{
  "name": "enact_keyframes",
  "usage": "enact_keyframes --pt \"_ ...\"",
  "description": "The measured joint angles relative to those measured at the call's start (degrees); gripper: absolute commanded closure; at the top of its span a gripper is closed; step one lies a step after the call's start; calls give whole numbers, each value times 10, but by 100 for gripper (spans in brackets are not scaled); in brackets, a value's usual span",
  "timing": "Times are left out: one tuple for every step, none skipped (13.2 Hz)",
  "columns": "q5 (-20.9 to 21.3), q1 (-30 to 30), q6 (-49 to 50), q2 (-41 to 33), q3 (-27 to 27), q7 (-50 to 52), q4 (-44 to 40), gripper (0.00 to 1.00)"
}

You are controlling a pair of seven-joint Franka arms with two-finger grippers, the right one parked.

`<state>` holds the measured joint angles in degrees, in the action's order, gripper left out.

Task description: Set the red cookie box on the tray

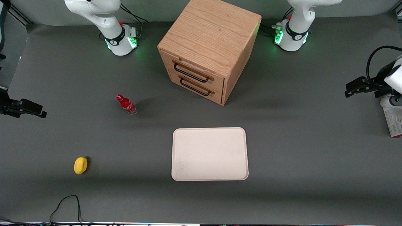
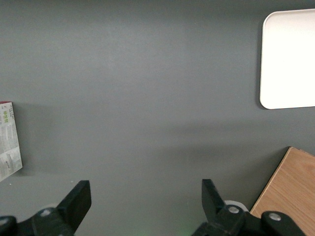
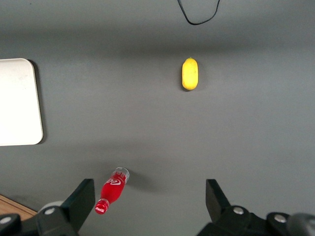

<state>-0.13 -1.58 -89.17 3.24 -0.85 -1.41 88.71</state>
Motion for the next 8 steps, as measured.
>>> enact_keyframes --pt "0 0 1 0 0 0 0 0" --pt "0 0 1 0 0 0 0 0" --pt "0 0 2 0 1 0 0 0" --pt "0 0 3 0 0 0 0 0" --pt "0 0 3 0 -1 0 0 0" --pt "0 0 4 0 -2 0 0 0" --pt "0 2 5 0 -4 -3 1 0" --pt "0 9 7 1 -6 -11 2 0"
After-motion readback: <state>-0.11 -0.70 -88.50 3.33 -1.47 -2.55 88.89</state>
